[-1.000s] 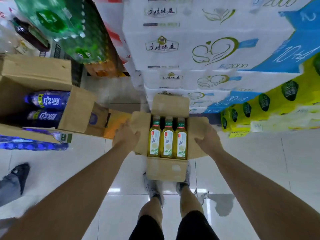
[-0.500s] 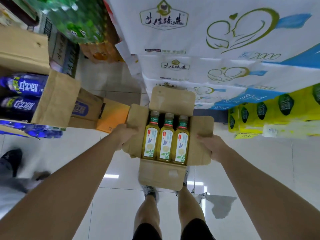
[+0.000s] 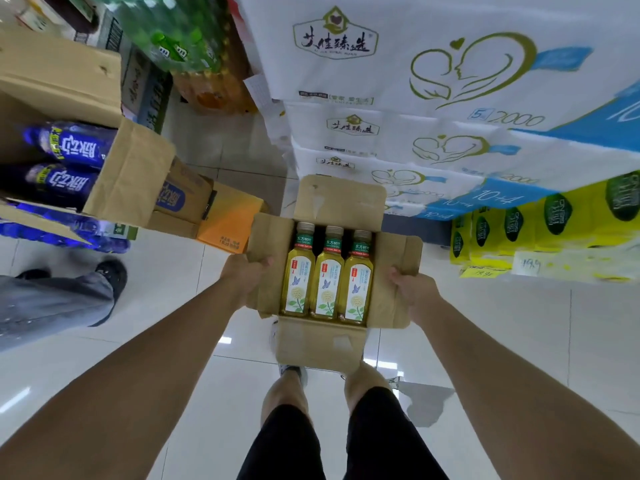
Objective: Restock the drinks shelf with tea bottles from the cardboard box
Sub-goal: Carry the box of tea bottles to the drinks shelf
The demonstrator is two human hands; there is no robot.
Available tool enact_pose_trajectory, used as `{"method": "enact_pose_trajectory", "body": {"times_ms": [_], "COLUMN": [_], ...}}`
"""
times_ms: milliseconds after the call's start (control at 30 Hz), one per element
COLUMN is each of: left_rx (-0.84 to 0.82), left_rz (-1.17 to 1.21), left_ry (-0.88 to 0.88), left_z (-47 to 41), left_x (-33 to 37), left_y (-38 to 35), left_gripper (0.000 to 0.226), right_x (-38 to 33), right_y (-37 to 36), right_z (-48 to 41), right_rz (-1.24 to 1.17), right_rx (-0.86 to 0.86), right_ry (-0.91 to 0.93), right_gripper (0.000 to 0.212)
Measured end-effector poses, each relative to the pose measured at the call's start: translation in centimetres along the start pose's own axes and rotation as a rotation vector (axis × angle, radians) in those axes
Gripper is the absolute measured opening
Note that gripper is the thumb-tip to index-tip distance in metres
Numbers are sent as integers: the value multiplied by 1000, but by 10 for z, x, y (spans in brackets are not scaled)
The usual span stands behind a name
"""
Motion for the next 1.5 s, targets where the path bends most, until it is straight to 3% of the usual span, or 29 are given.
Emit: {"method": "enact_pose_trajectory", "body": {"times_ms": [200,300,400,467,533,700,767,967,1033,1200,1367,1500], "left_rx": [41,111,185,236,281,453,499,640,675,747,815,851], "left_rz": [180,251,360,426,497,661,732,871,906,1006,1093,1149], "left_ry": [36,71,100,121,130,152,155,139,137,183,230,312], "left_z": [70,124,178,213,245,315,337,395,407,428,440,440], "left_x": [-10,-21,-44,-61,-79,-138,-164,-247,-280,-365,-441,-500], "left_y": [33,54,75,91,106,150,167,228,254,317,386,451], "left_gripper": [49,51,50,44,42,42,42,27,26,26,28,30], "right_x": [-24,-37,-45,-48,-49,-30,-14,46,72,147,227,281], "right_y": [4,7,1,-9,-22,-77,-104,-201,-240,-342,-423,-510], "right_z": [61,107,155,190,225,310,339,396,413,448,528,561], "right_rz": [95,282,402,463,540,757,882,1116,1158,1250,1316,1374], "right_rx": [-89,-53,-148,-145,-195,-237,-248,-304,-327,-407,-488,-549], "right_ry": [122,230,253,333,392,566,626,725,746,828,833,829], "right_gripper": [30,38,15,22,15,46,36,53,51,71,29,25]}}
Point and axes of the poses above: each hand's wrist, its own z-axis away from the middle knuckle, its own y-axis out of the back of the hand, x = y × z, the point moved 2 cm from there along -z, towards the middle knuckle, and after that the axes turned 6 degrees about -y, right-handed, at the moved point
